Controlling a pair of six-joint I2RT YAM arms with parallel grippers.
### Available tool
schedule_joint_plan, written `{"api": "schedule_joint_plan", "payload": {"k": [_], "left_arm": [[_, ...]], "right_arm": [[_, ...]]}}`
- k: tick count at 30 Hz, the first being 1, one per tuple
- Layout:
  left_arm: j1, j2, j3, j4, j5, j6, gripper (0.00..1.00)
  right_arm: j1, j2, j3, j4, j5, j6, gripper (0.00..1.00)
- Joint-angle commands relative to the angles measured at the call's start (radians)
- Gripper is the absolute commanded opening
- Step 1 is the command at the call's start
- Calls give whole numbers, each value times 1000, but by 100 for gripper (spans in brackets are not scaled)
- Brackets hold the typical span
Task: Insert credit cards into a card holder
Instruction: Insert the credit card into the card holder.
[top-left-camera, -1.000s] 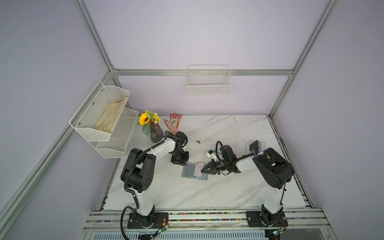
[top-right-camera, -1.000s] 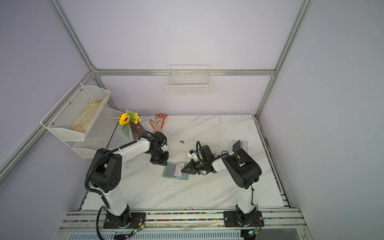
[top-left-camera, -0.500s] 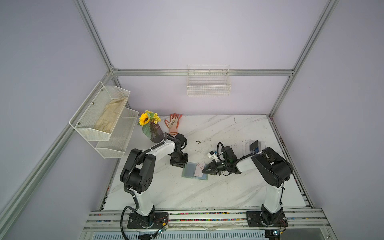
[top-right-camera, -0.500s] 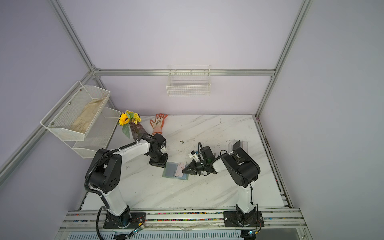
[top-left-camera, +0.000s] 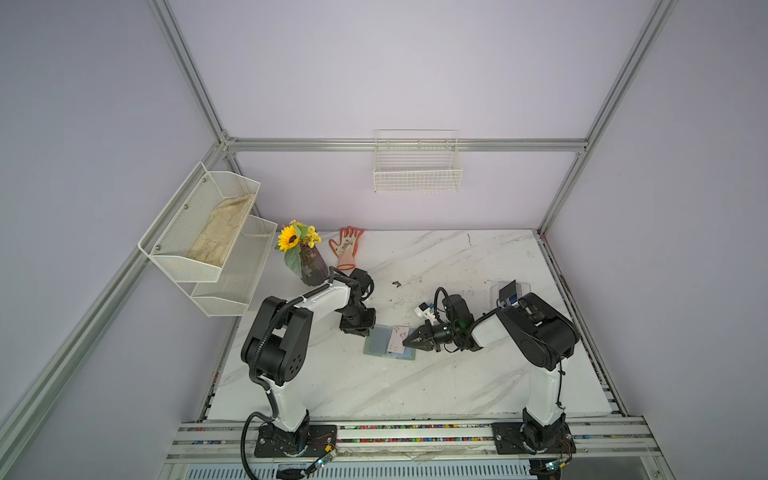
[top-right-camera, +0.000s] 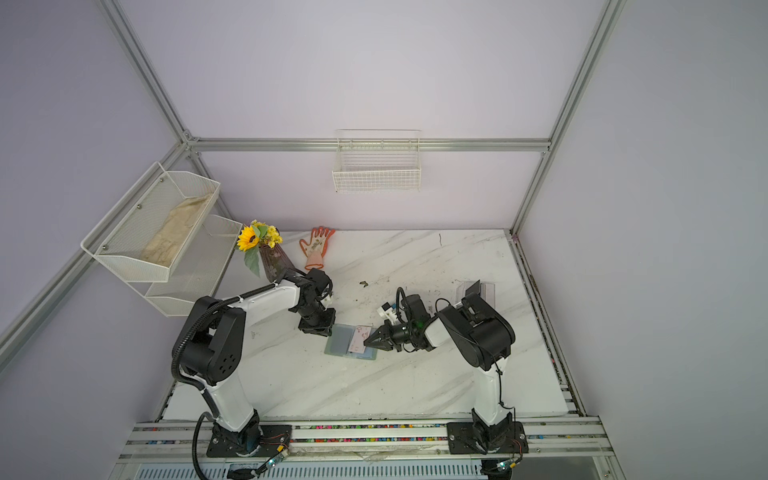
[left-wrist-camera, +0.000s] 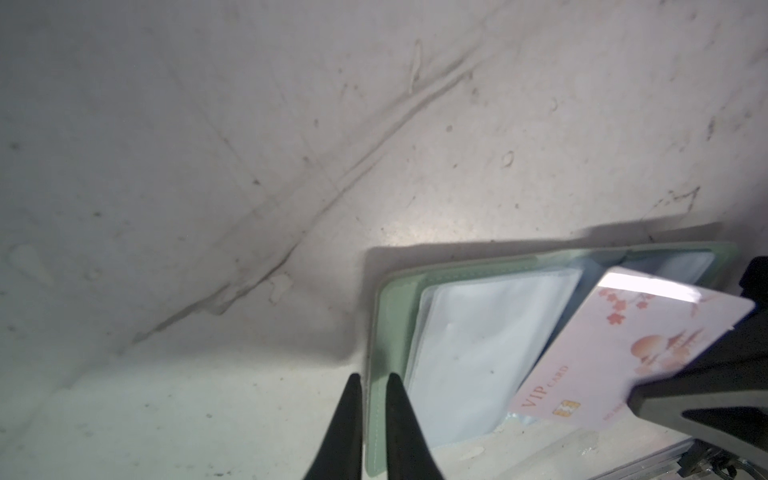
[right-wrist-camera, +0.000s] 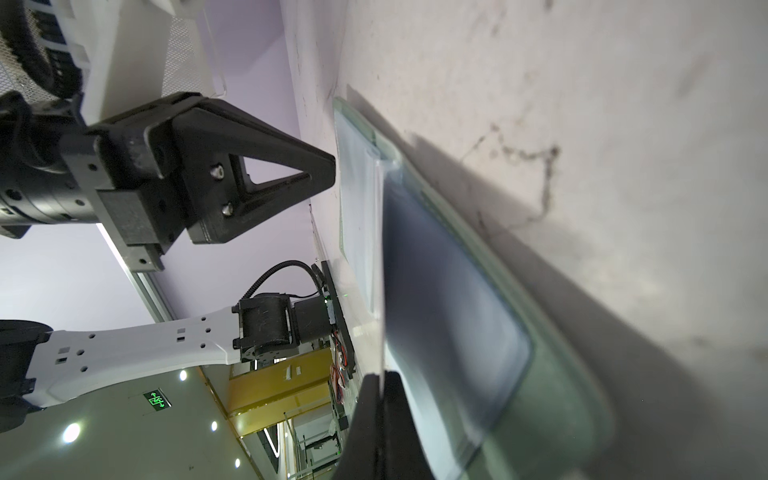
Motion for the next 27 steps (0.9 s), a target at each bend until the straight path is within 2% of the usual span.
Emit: {"api": "schedule_joint_plan", "payload": {"k": [1, 8, 18, 27], "left_arm": [[4, 4, -31, 14, 11, -17, 13], [4, 3, -38, 16, 11, -17, 13], [4, 3, -46, 21, 15, -16, 13], [4, -1, -51, 22, 19, -16, 13]], "right_arm": [[1, 6, -1, 45, -16, 16, 0], [11, 6, 16, 4, -7, -5, 0], [44, 49, 10, 120, -2, 73, 0], [55, 55, 7, 129, 3, 91, 0]]}}
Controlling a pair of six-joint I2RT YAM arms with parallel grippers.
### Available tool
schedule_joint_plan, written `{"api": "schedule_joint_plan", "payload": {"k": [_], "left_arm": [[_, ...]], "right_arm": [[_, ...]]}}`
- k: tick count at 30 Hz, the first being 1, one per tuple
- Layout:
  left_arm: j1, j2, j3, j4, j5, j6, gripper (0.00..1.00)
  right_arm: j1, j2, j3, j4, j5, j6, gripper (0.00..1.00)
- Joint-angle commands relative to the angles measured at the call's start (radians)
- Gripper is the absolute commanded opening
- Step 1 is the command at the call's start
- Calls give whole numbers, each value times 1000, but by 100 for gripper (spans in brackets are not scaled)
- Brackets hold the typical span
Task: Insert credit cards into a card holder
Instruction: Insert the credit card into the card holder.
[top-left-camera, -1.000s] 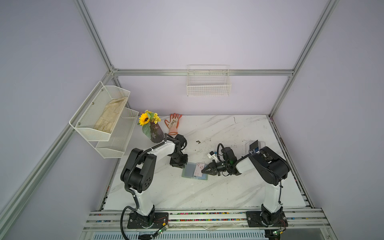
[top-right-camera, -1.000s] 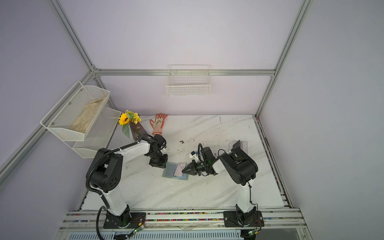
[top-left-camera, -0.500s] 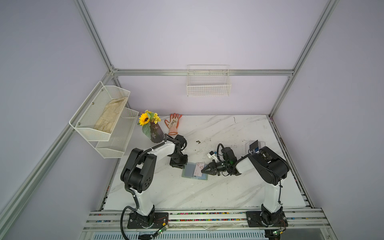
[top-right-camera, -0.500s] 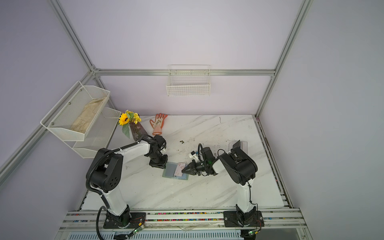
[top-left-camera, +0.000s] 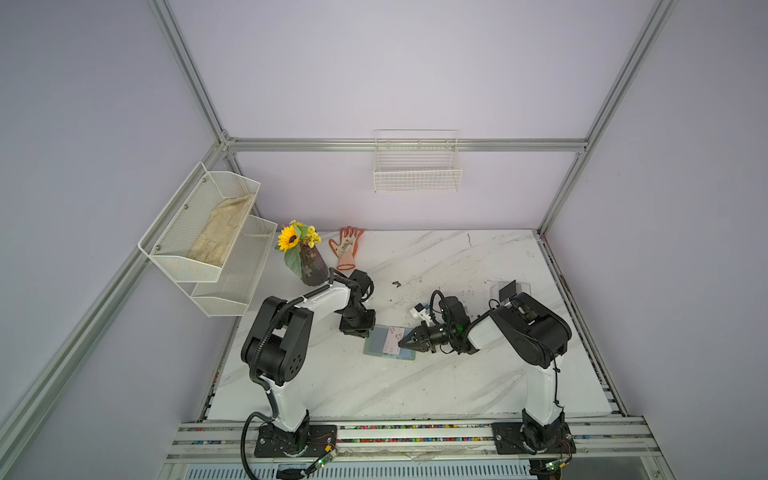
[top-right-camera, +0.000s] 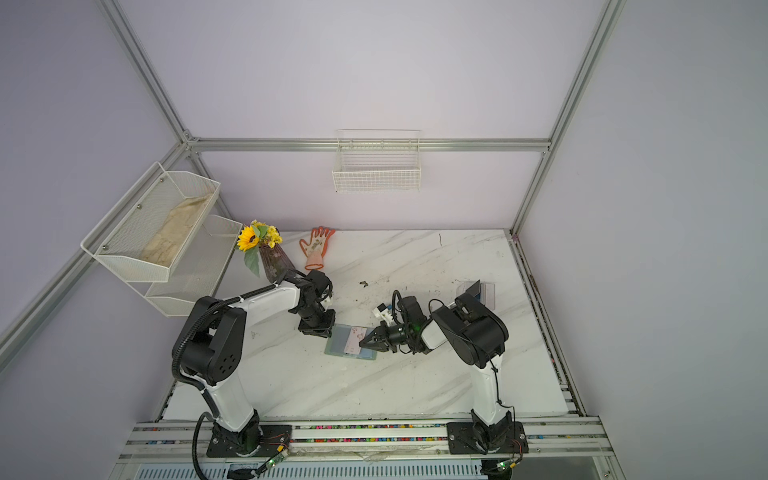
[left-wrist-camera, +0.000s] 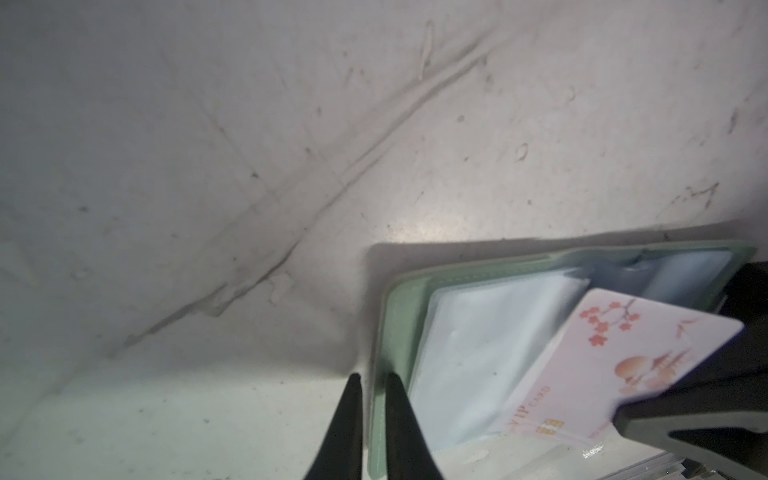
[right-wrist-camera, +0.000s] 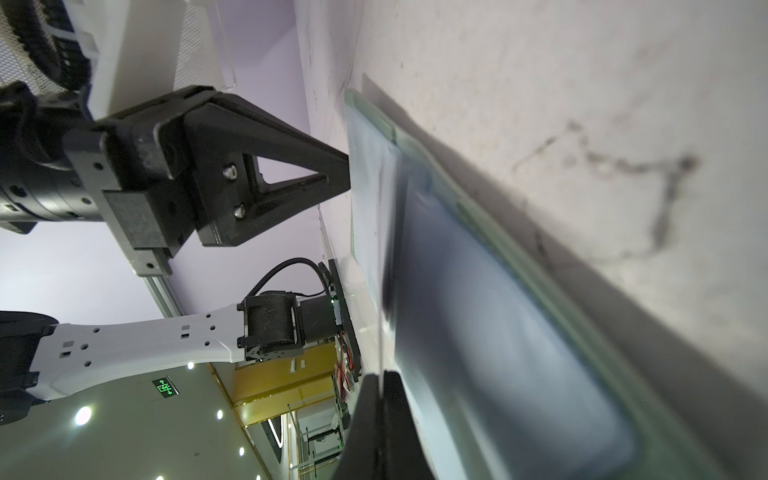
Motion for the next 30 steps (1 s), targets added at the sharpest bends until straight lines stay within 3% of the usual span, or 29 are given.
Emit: {"api": "schedule_joint_plan", "payload": {"k": [1, 11, 21, 30], "left_arm": [[4, -1, -30, 10, 17, -16, 13], [4, -1, -29, 9, 19, -15, 13], [4, 0, -32, 13, 19, -13, 13], [4, -2, -34, 17, 21, -13, 13]], "right_arm": [[12, 5, 3, 10, 7, 23, 0], [15, -31, 67, -235, 24, -97, 0], [27, 0, 129, -306, 46, -130, 0], [60, -15, 243, -583, 174, -247, 0]]}}
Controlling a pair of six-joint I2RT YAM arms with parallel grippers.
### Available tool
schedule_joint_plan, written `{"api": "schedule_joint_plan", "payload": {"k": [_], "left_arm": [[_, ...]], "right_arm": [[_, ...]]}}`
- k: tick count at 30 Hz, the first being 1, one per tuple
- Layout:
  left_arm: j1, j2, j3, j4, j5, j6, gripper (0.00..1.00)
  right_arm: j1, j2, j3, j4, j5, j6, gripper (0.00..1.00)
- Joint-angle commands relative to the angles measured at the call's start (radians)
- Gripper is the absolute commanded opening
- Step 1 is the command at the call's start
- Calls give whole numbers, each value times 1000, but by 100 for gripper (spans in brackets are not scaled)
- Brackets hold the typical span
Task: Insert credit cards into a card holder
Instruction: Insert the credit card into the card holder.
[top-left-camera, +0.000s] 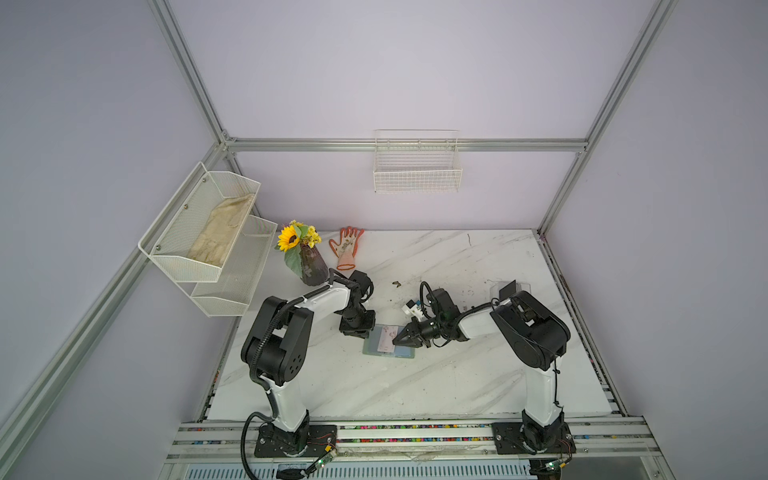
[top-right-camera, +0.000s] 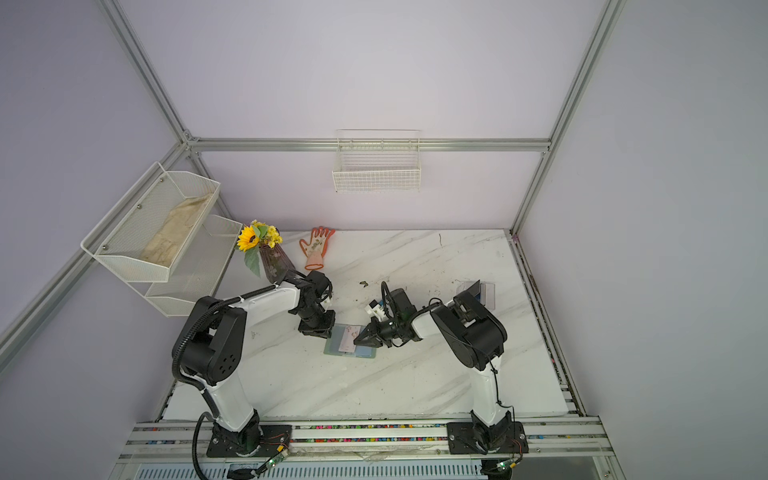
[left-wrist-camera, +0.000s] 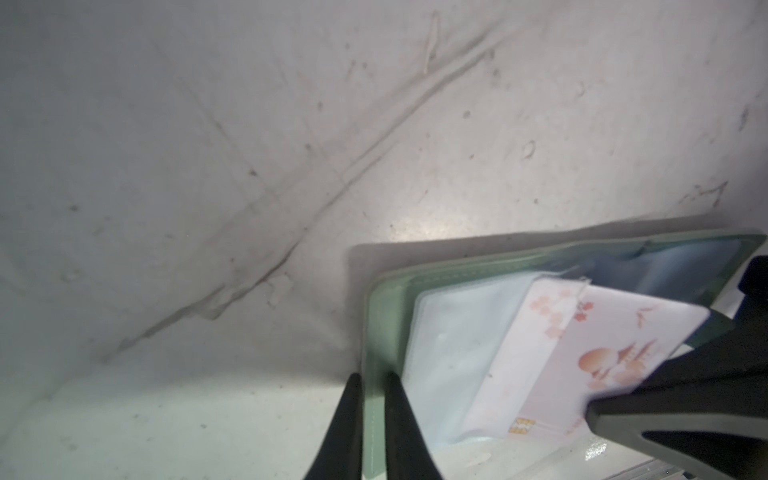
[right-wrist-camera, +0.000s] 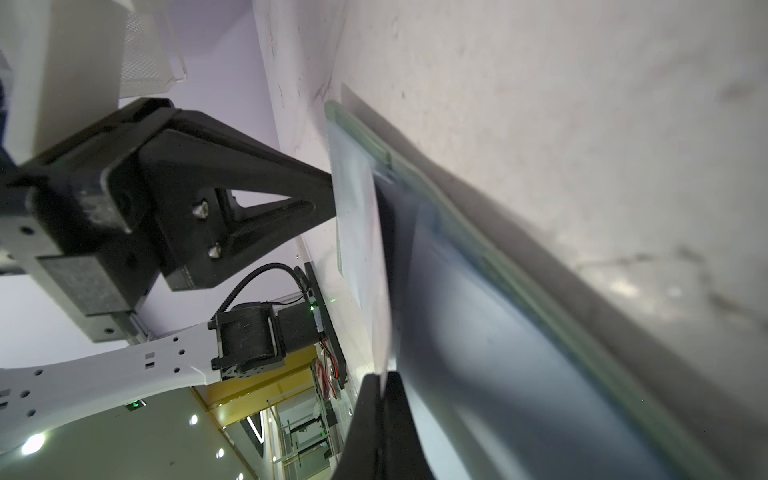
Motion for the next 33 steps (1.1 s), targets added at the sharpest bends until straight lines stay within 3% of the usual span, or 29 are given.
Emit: {"api": "schedule_joint_plan", "payload": {"k": [1, 23, 33], "left_arm": [[4, -3, -31, 11, 18, -14, 13], [4, 6, -31, 13, 20, -10, 13], [4, 4, -24, 14, 27, -9, 13]], "right_arm": [[20, -10, 52, -193, 116, -81, 0], [109, 50, 228, -363, 246, -124, 0], [114, -23, 258, -495, 353, -172, 21]]}}
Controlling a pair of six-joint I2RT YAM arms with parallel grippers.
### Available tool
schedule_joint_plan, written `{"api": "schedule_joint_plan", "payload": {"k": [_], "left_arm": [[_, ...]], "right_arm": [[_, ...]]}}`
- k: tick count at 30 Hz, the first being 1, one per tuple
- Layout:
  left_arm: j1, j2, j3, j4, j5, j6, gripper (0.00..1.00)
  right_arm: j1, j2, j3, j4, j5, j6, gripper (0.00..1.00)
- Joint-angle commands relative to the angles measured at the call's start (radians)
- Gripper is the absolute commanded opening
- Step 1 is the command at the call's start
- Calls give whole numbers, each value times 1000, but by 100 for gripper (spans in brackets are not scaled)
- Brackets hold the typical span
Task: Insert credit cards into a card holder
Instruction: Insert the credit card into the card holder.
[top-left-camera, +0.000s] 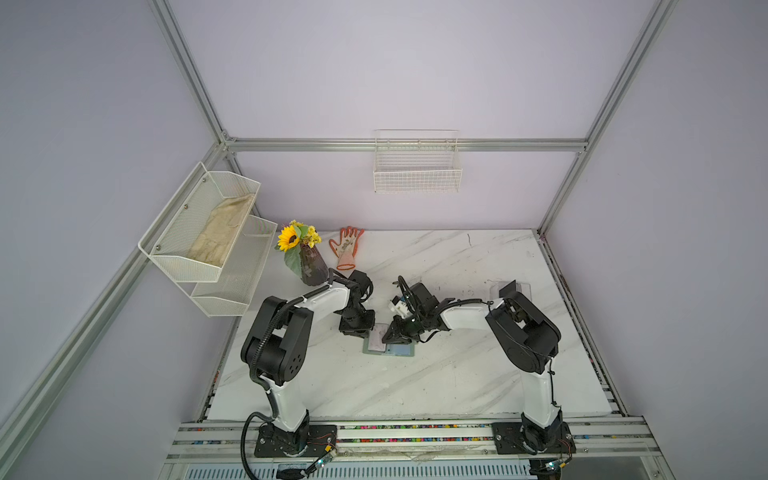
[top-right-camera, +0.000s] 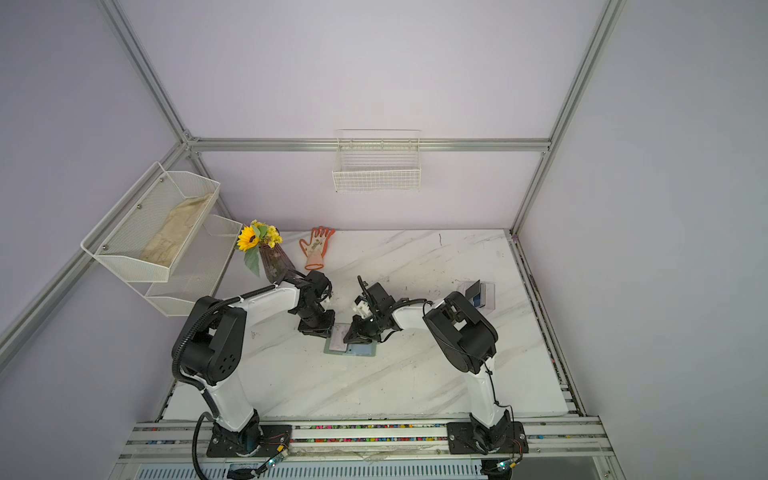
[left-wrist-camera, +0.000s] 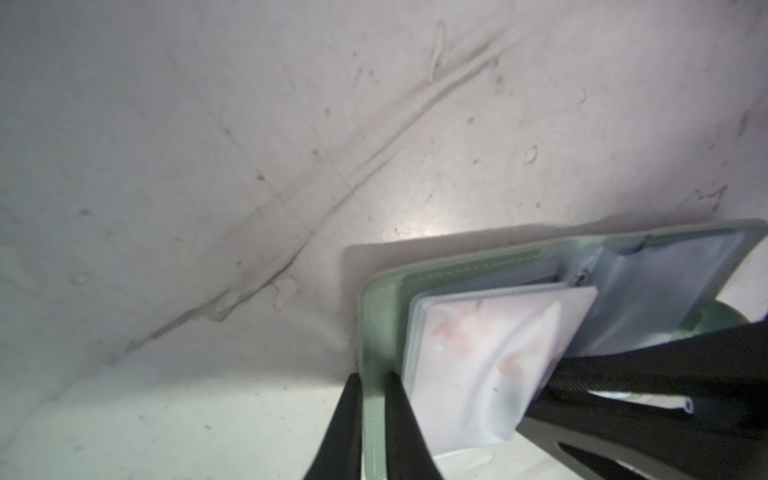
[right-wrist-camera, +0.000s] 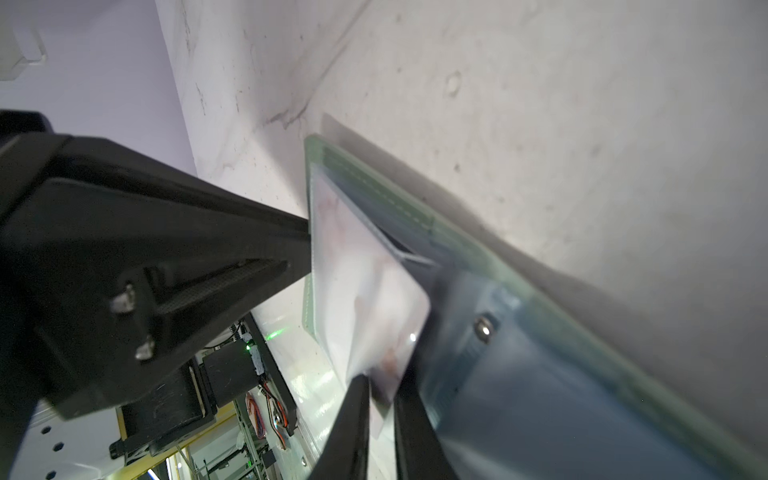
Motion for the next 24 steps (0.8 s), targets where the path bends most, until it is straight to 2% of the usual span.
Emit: {"api": "schedule_joint_plan", "payload": {"k": [1, 4, 8, 11, 19, 24], "left_arm": [[2, 5, -23, 10, 26, -8, 13], [3, 9, -25, 9, 30, -9, 13], [3, 14, -19, 4, 26, -8, 13], [3, 14, -6, -3, 25, -5, 13], [8, -19, 97, -73, 6, 23, 13], [18, -53, 128, -95, 15, 31, 14]], "right_arm": [[5, -51, 16, -124, 103, -38, 21], [6, -86, 30, -166, 126, -49, 24], [5, -118, 27, -187, 135, -53, 38], [6, -134, 29, -211, 147, -75, 38], [7, -151, 84, -378, 463, -122, 38], [8, -156, 69, -368, 514, -125, 39]]}}
